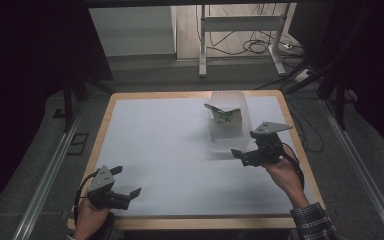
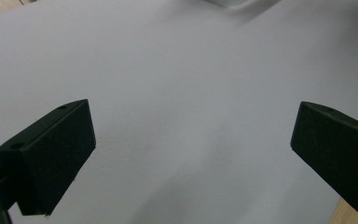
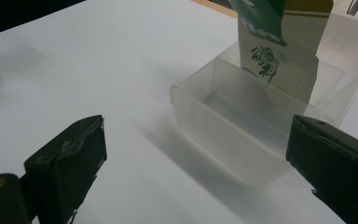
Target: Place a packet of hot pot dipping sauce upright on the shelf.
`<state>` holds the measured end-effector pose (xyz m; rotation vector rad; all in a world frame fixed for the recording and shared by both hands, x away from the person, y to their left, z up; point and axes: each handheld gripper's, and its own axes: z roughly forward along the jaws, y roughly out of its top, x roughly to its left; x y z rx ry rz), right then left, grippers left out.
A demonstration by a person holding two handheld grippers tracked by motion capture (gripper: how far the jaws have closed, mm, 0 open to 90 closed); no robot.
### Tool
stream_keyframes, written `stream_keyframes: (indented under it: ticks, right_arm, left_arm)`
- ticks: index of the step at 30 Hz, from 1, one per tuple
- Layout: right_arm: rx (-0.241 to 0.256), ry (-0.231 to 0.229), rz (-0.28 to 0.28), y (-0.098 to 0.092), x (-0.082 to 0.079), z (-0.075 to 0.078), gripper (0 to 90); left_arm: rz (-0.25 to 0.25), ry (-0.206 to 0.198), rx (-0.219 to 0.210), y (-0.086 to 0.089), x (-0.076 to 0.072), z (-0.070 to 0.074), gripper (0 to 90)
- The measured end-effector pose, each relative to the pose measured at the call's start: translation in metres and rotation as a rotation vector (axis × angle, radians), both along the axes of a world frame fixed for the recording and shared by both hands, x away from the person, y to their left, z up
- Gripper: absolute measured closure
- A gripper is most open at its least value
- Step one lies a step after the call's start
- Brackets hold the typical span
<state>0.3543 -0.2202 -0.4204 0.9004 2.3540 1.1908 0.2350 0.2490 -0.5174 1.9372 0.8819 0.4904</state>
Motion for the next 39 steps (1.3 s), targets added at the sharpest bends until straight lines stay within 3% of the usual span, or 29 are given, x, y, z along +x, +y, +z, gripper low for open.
stream_keyframes:
  ticks: [14, 39]
  right_arm:
    - [0.013, -0.011, -0.032, -0.017, -0.031, -0.007, 2.0]
    - [0.024, 0.001, -0.092, -0.061, -0.082, -0.042, 0.0]
  left_arm:
    - [-0.016, 0.041, -0.062, 0.001, 0.001, 0.001, 0.1]
    - [-0.009, 0.034, -0.018, -0.001, 0.001, 0.0, 0.4]
